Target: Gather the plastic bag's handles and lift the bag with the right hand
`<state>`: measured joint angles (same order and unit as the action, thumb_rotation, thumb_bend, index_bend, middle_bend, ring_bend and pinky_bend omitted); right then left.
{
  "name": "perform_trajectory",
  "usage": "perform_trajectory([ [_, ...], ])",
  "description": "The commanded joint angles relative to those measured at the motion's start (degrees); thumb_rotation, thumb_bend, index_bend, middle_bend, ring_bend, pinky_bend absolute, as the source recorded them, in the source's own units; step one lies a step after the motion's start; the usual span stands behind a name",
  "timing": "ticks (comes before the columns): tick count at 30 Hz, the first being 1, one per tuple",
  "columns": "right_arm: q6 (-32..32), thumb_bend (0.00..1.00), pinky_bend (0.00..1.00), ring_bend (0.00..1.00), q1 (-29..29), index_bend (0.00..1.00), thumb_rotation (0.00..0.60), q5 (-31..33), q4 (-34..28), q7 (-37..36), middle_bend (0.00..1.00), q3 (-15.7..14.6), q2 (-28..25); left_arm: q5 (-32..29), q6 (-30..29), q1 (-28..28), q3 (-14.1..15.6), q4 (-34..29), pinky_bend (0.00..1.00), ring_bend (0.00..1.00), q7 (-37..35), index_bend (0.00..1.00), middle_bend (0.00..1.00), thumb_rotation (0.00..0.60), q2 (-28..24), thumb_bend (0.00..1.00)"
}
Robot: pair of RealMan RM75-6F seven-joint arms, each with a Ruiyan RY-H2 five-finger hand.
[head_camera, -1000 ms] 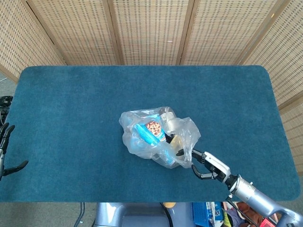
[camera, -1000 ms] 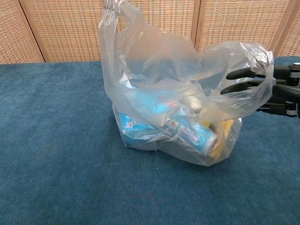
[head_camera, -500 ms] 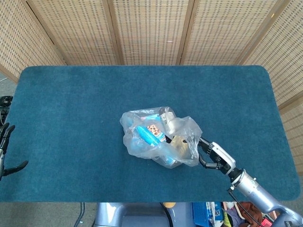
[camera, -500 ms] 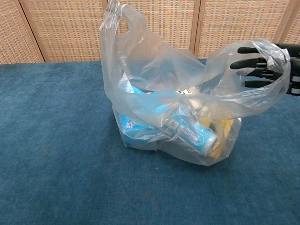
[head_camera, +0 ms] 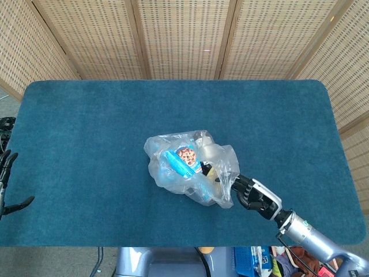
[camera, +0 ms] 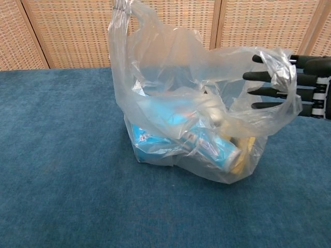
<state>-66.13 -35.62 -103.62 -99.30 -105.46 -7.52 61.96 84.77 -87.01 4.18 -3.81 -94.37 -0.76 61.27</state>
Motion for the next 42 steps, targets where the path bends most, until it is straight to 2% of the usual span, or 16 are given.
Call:
perform_trajectory([
  [1,1.7,0.77,0.00,0.06,-2.0,0.18,0.600,-0.7,-0.6,-3.2,0.22,-1.1,-0.2,0.0,0.0,0.0,0.0,0.0,0.00,0.00,-0.2,0.00,0.00,0.600,-0.1,0.11],
  [11,3.5,0.77,0.00,0.08,-6.0,0.20,0.600,-1.1,-2.9,-7.4,0.23,-1.1,-0.2,-0.2,0.2,0.0,-0.1,0.1,0.00,0.00,-0.7,0.00,0.00,0.600,-0.3,0.11],
  [20,7.5,0.77,0.00,0.09,-9.3,0.22,0.600,-0.3,-4.4,-8.1,0.24,-2.0,-0.1,-0.2,0.4,0.1,0.0,0.0,0.00,0.00,-0.8,0.00,0.00,0.600,-0.4,0.11],
  [27,5.6,0.77,0.01,0.10,-11.7,0.23,0.600,-2.0,-3.9,-16.1,0.26,-2.1,0.8,-0.3,0.5,0.2,0.0,-0.1,0.00,0.00,-0.7,0.00,0.00,0.600,-0.3,0.11],
  [31,4.1,0.77,0.09,0.11,-12.5,0.22,0.600,-2.1,-3.3,-19.7,0.26,-2.0,1.4,-0.4,0.6,0.2,-0.1,-0.1,0.00,0.00,-0.8,0.00,0.00,0.600,-0.4,0.11],
  [42,0.9,0.77,0.12,0.12,-11.8,0.22,0.600,2.6,-3.9,-19.3,0.27,0.2,2.9,-0.4,0.7,0.2,0.0,-0.2,0.00,0.00,-1.3,0.00,0.00,0.600,-0.5,0.12],
])
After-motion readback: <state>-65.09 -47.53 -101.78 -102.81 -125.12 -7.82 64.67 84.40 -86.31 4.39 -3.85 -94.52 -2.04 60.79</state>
